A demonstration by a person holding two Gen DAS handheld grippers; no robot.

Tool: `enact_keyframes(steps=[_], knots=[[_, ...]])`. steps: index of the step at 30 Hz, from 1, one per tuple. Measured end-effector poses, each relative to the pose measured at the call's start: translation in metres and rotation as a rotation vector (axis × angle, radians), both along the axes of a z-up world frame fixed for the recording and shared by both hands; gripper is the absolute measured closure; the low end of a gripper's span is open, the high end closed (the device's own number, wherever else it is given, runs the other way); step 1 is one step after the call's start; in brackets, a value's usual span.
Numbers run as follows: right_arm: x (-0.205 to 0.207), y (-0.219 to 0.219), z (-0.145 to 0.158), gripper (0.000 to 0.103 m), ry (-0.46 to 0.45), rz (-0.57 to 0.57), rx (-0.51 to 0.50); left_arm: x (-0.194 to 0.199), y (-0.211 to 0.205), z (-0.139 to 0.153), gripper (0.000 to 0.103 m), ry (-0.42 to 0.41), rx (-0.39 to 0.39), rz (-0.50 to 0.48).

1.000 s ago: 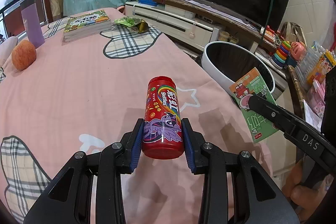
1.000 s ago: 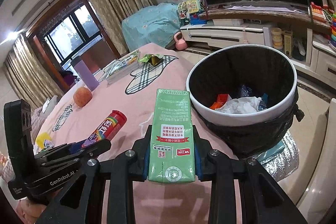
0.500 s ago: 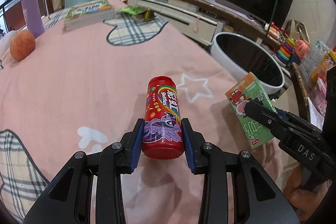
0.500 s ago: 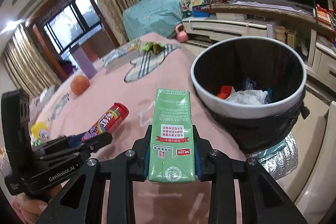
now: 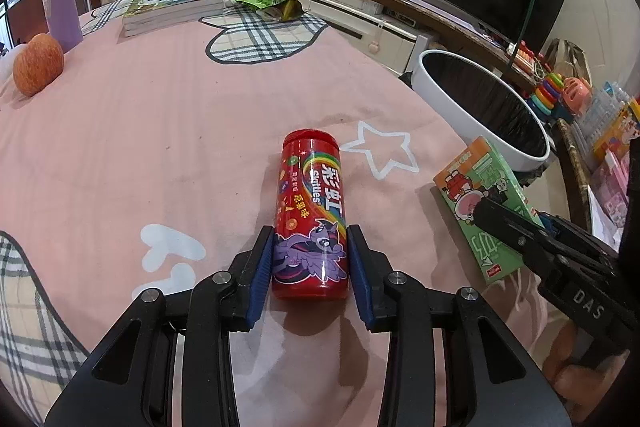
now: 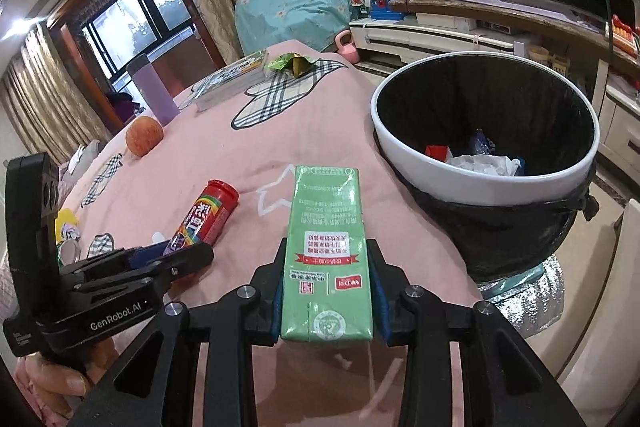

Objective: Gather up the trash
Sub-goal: 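Lift the candy tube with left tool while right tool lifts the juice box, then carry the candy tube and juice box over the bin with both tools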

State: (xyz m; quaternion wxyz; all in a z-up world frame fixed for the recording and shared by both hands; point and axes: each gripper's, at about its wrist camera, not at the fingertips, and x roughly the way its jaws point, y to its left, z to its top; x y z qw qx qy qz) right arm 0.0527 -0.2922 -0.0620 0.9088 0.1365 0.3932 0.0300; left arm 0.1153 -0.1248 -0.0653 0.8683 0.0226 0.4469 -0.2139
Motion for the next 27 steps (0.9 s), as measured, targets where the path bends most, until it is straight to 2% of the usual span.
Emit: enact_keyframes(steps=[4,9,12,13,19,27], knots=[[-0.005,0.002,0.0,0.061,-0.002,0.008,-0.031,-0.001,-0.003,-0.001,0.065,-0.01,0.014,-0.002],[-0.005,0.002,-0.002,0.061,0.005,0.01,-0.054,-0.002,-0.003,-0.001,0.067,-0.016,0.019,-0.005],[-0.003,0.005,-0.002,0.064,0.008,0.018,-0.074,-0.002,-0.003,0.0,0.069,-0.021,0.021,-0.01],[-0.002,0.007,-0.001,0.071,0.007,0.026,-0.075,-0.003,-0.003,0.0,0.069,-0.023,0.021,-0.011],[-0.003,0.015,0.004,0.072,-0.005,0.044,-0.096,-0.006,-0.002,0.008,0.069,-0.035,0.011,-0.019],[-0.006,0.006,0.019,0.072,-0.042,0.035,-0.068,-0.008,-0.004,0.022,0.069,-0.057,0.0,-0.028]])
